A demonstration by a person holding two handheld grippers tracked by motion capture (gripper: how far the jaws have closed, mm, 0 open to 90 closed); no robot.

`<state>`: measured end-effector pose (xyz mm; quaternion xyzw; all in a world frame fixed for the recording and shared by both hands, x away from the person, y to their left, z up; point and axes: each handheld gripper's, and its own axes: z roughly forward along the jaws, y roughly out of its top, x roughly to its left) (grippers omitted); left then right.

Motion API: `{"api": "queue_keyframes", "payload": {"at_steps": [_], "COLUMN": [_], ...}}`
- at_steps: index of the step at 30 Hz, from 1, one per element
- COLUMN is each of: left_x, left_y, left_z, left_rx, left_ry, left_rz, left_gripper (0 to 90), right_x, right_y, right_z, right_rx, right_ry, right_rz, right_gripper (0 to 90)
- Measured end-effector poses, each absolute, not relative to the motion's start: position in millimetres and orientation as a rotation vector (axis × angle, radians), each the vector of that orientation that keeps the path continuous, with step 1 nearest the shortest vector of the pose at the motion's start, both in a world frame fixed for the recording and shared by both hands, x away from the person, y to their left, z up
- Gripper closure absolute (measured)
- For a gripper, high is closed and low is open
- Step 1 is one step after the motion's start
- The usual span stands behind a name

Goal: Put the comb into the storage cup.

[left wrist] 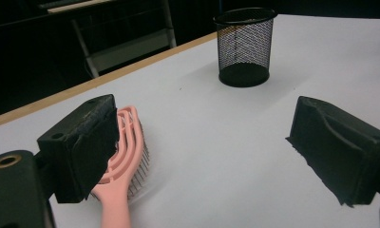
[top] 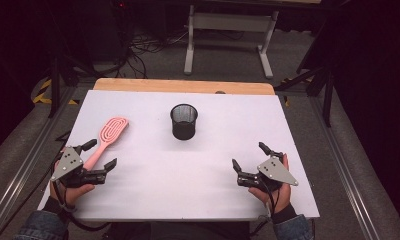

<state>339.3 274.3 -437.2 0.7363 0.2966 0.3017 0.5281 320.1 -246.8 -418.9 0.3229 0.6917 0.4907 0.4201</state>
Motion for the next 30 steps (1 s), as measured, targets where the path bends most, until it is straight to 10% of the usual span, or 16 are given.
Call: {"api": "queue_keyframes", "payload": {"at_steps": [30], "left_x": [336.6], "left_y": [272.4], "left_z": [-435.3], "left_rx": [1.778], "left_ry": [0.717], "left_rz": [0.694], "left_gripper": [11.0], "right_x": [320.4], "right_y": [-241.9], "right_z": [-417.1], "right_rx": [0.768], "right_ry": [1.755], "right_rz": [1.208], "right_gripper": [4.1]}}
